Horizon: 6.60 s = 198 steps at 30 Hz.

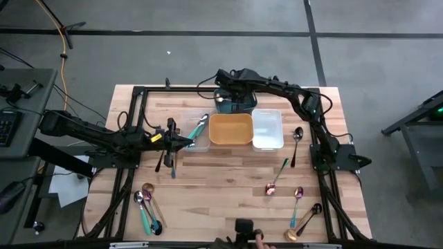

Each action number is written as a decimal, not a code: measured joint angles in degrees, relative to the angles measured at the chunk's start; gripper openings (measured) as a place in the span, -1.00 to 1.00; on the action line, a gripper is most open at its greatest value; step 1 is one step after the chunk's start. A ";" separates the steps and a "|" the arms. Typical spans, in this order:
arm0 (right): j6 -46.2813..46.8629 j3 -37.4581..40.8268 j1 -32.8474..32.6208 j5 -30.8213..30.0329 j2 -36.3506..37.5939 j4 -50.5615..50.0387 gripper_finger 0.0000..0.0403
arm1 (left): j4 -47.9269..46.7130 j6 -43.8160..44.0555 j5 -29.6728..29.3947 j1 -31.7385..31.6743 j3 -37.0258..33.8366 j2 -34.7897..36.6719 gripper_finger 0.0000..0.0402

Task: Sort silverware by color (type)
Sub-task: Put the silver spoon in the orange bin

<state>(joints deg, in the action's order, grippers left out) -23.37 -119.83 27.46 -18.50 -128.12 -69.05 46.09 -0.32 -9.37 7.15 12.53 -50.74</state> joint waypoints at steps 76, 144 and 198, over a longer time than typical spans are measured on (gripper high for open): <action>22.92 93.39 -30.53 18.95 62.41 107.53 -0.39 | -2.82 0.27 -4.46 0.00 -0.02 0.00 -1.00; 19.17 93.32 -30.46 16.05 62.39 108.99 -0.39 | -92.95 74.03 -7.75 4.16 14.44 -21.27 -0.07; 18.42 93.32 -30.46 16.09 62.39 109.99 -0.39 | -87.39 59.41 -39.73 9.37 19.54 -3.95 -0.98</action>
<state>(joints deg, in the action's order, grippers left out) -4.95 -26.50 -3.01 -2.42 -65.73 40.94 -41.30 59.09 -49.09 16.53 32.08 -54.69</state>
